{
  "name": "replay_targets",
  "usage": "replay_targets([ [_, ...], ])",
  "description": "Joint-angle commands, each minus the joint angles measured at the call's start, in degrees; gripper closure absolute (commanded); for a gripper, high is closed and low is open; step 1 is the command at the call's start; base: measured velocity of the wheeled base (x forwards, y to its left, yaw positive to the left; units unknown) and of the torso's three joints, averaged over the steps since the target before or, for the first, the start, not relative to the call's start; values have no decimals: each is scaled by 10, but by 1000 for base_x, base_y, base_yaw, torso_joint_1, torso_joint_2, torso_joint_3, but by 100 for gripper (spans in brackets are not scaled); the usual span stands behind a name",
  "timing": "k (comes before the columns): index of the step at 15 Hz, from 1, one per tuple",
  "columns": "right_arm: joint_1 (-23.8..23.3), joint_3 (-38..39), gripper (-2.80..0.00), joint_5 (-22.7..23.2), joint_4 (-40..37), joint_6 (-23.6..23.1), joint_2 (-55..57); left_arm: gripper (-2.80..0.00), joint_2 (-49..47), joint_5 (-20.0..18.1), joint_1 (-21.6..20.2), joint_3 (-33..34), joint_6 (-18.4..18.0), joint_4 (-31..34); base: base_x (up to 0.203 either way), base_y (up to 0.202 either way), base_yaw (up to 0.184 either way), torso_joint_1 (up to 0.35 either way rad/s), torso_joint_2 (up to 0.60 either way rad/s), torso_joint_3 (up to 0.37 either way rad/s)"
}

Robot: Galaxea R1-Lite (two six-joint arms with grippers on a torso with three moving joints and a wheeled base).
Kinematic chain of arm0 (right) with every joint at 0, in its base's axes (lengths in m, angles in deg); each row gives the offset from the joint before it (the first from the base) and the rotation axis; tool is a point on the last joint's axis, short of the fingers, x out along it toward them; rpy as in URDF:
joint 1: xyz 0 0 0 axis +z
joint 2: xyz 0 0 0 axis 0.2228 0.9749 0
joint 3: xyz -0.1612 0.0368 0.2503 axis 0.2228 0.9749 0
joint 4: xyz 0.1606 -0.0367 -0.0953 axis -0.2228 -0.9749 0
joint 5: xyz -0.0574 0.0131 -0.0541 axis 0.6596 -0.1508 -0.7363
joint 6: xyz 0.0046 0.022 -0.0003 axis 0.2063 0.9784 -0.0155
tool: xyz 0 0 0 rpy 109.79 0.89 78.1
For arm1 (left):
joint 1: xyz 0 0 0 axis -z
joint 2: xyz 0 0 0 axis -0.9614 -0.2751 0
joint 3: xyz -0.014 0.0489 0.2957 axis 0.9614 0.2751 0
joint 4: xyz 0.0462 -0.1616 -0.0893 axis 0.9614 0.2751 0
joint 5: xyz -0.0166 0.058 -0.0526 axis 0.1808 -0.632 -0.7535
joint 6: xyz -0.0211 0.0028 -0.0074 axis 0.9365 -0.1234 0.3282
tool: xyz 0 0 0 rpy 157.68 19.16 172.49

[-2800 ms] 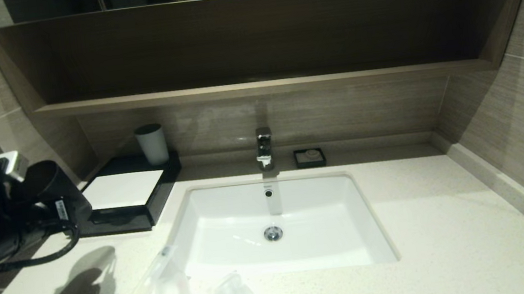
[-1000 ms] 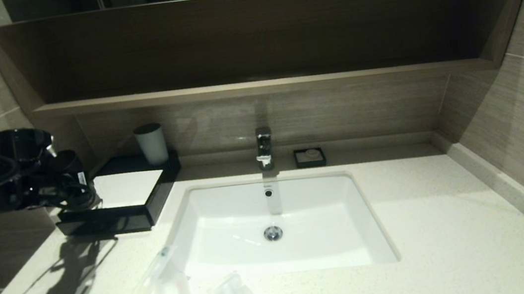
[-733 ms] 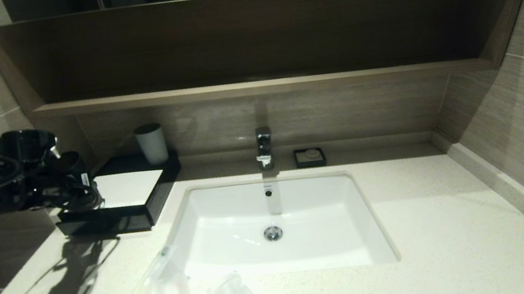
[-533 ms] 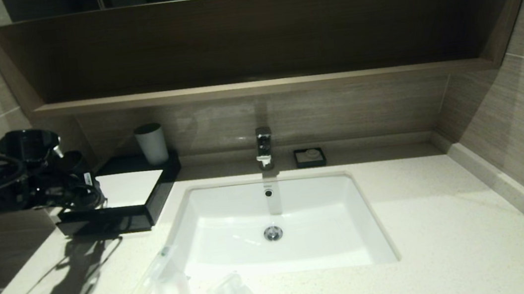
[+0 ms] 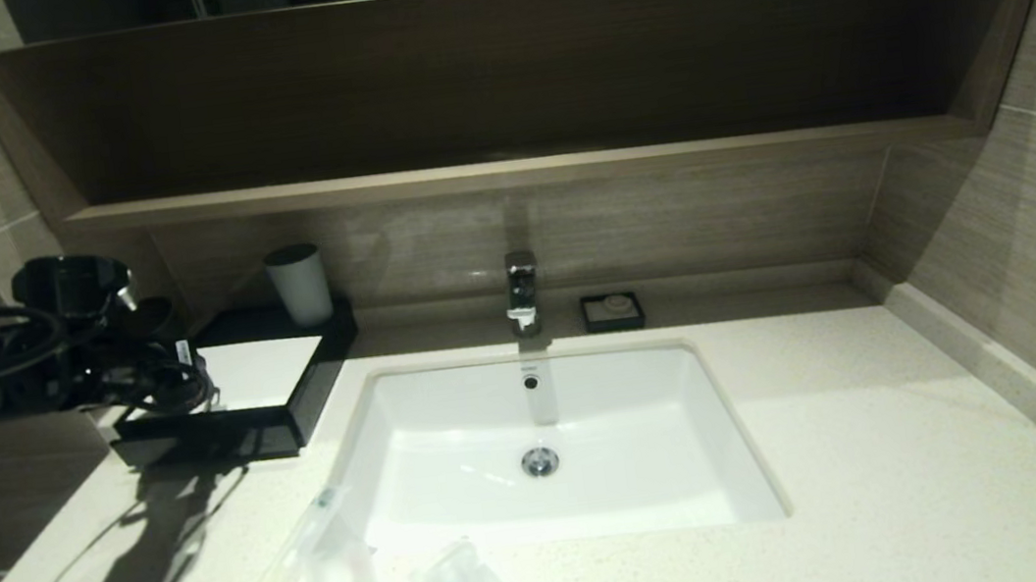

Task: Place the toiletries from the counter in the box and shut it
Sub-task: Place the cup on the storage box

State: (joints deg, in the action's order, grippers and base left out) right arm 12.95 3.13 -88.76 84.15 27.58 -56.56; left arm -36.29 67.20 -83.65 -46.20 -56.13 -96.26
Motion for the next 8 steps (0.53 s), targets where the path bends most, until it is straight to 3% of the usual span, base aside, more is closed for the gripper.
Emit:
replay_targets([
  [1, 0, 1, 0, 0, 0, 0, 0, 0, -3, 1, 0, -2, 1, 1, 0, 0, 0, 0, 0, 0],
  [8, 0, 1, 0, 0, 0, 0, 0, 0, -14, 1, 0, -3, 1, -2, 0, 0, 0, 0, 0, 0],
])
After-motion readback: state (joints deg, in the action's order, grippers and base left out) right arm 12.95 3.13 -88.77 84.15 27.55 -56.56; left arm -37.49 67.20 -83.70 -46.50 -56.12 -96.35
